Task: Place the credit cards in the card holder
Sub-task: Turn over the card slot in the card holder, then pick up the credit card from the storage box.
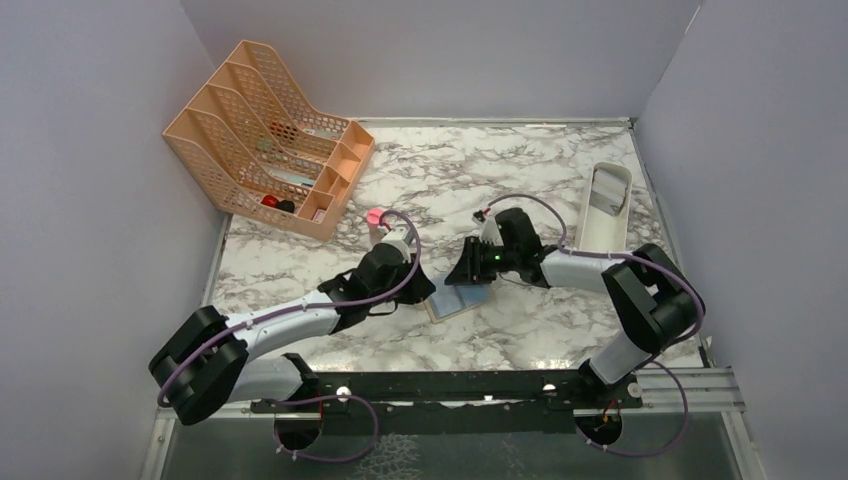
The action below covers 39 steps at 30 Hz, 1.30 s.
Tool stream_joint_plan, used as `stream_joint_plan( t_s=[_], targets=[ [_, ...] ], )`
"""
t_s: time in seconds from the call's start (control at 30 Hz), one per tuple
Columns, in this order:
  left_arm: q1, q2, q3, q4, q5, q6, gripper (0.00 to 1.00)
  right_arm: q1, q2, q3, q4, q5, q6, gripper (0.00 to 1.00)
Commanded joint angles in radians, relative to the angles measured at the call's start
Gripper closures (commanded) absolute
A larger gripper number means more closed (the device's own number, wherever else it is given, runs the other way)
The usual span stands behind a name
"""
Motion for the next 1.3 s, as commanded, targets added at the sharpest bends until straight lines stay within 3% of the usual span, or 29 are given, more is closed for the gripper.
stream_joint_plan(
  t_s=[0.0,0.23,0.53,0.7,0.83,1.0,1.07,1.27],
  targets=[
    [-0.004,0.003,0.040,0.012,-0.023,0.025,0.80,0.004,-0.091,0.106,-0.217,0.229,-0.160,0.64],
    [-0.004,0.141,0.067,0.053,0.010,0.058,0.80,0.002,-0.189,0.294,-0.451,0.598,-0.350,0.64],
    [-0.004,0.190,0.028,0.066,-0.007,0.079,0.80,-0.101,-0.044,0.569,-0.650,0.863,-0.603,0.64],
    [-0.002,0.182,0.017,0.018,-0.006,0.110,0.80,-0.293,-0.105,0.556,-0.537,0.776,-0.703,0.65],
    [-0.002,0.150,0.016,-0.016,-0.017,0.141,0.80,-0.347,-0.123,0.500,-0.444,0.876,-0.899,0.62],
    [0.001,0.142,0.030,-0.043,-0.001,0.168,0.79,-0.520,-0.075,0.573,-0.607,0.871,-0.999,0.61],
    [0.002,0.146,0.042,-0.053,0.012,0.171,0.79,-0.575,-0.063,0.592,-0.660,0.805,-1.069,0.61],
    [0.002,0.158,0.038,-0.043,0.039,0.163,0.79,-0.651,0.000,0.627,-0.669,0.786,-1.212,0.61]
  ],
)
